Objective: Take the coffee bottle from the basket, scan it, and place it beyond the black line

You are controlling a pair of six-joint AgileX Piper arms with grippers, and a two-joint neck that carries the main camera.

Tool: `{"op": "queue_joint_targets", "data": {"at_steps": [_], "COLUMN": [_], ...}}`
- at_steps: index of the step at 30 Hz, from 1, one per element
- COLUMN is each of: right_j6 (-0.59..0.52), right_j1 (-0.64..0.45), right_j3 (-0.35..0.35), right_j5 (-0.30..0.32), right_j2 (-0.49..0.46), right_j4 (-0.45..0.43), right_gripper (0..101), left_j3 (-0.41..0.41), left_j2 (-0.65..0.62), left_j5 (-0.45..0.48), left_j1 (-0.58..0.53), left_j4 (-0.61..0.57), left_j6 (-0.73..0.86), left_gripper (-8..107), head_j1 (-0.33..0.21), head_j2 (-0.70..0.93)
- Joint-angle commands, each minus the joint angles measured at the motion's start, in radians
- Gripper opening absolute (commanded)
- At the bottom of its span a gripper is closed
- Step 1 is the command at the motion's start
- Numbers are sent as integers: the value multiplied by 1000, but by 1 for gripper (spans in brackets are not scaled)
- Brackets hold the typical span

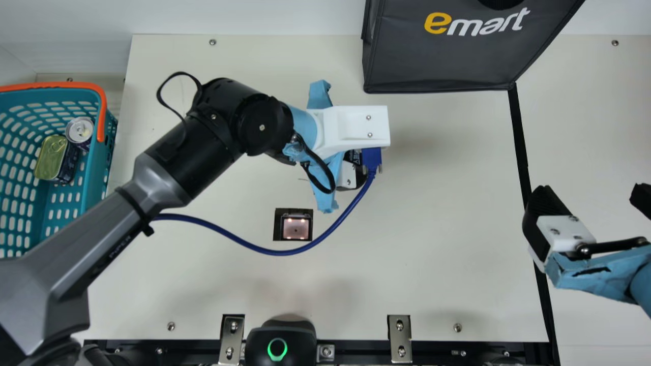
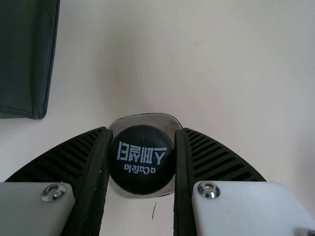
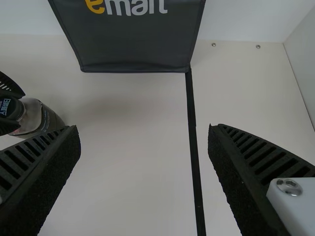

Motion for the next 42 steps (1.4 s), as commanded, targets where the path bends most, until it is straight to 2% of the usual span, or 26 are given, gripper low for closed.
{"op": "queue_joint_targets", "data": {"at_steps": [1, 17, 42], "right_j6": [0, 0, 0], "right_j1": [0, 0, 0], "right_j3": [0, 0, 0], "right_j5": [0, 0, 0], "right_j2": [0, 0, 0], "right_j4": [0, 0, 0], "right_gripper": [91, 91, 91], "left_j3": [2, 16, -45], "left_j2": [2, -2, -85], "left_j5": [-1, -16, 20], "left_j1": [-3, -20, 18], "left_j4": [3, 17, 62], "left_j6": [-1, -13, -118], "left_gripper": [36, 89, 90], "head_j1": [-27, -27, -27], "head_j2": [2, 2, 2]}}
